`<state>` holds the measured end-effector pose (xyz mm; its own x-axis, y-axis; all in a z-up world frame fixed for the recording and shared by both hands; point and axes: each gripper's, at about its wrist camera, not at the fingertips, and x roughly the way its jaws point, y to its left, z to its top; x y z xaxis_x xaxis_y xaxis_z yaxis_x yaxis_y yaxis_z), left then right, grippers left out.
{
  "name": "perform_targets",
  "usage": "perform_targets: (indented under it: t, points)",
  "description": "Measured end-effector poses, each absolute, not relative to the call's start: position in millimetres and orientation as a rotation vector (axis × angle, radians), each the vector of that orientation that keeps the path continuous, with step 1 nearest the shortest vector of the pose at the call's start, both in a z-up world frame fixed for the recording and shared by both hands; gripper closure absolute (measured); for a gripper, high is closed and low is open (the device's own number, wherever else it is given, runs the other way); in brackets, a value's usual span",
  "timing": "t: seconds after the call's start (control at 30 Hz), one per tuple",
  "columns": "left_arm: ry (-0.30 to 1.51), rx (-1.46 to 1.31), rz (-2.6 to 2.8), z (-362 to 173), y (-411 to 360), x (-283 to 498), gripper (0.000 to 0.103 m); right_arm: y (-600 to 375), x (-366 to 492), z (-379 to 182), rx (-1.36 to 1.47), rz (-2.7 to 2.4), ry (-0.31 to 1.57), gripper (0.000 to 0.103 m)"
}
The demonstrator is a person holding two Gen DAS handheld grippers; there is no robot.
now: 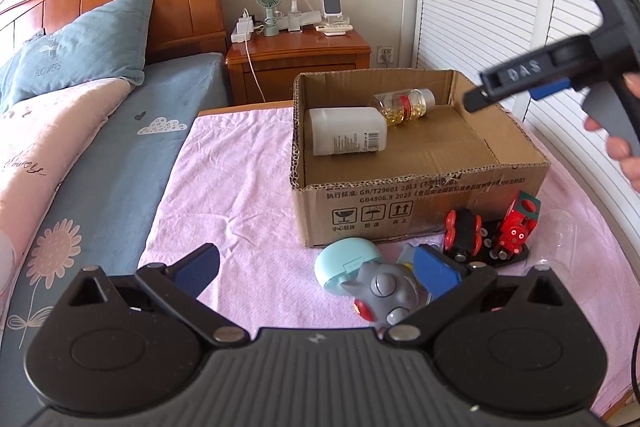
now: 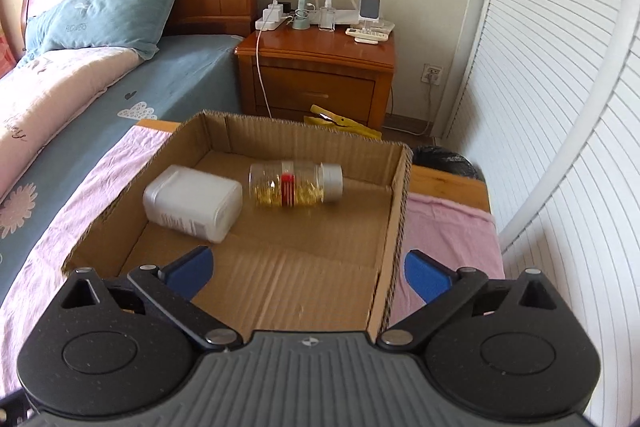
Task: Organize rigid objects
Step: 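Move the left gripper to the red card box while the right gripper approaches the black oval object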
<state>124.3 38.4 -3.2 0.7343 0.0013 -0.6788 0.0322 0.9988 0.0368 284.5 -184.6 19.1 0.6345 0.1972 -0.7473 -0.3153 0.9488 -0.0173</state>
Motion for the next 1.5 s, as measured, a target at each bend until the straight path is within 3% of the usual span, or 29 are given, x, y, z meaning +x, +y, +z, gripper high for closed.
perform_targets:
  t: [0.63, 1.23, 1.5]
  points:
    - [0.758, 0.056, -0.07, -11, 24, 112, 0.001, -230, 160, -28, -0.186, 0.293, 0.833, 0.0]
    - [0.84, 0.156, -0.097, -37, -43, 167, 0.001, -249, 134, -55, -0.185, 0.333, 0.832, 0.0]
    - [0.903, 0.21, -0.109, -51, -42, 158, 0.001, -257, 131, -54, -0.155, 0.335, 0.827, 0.0]
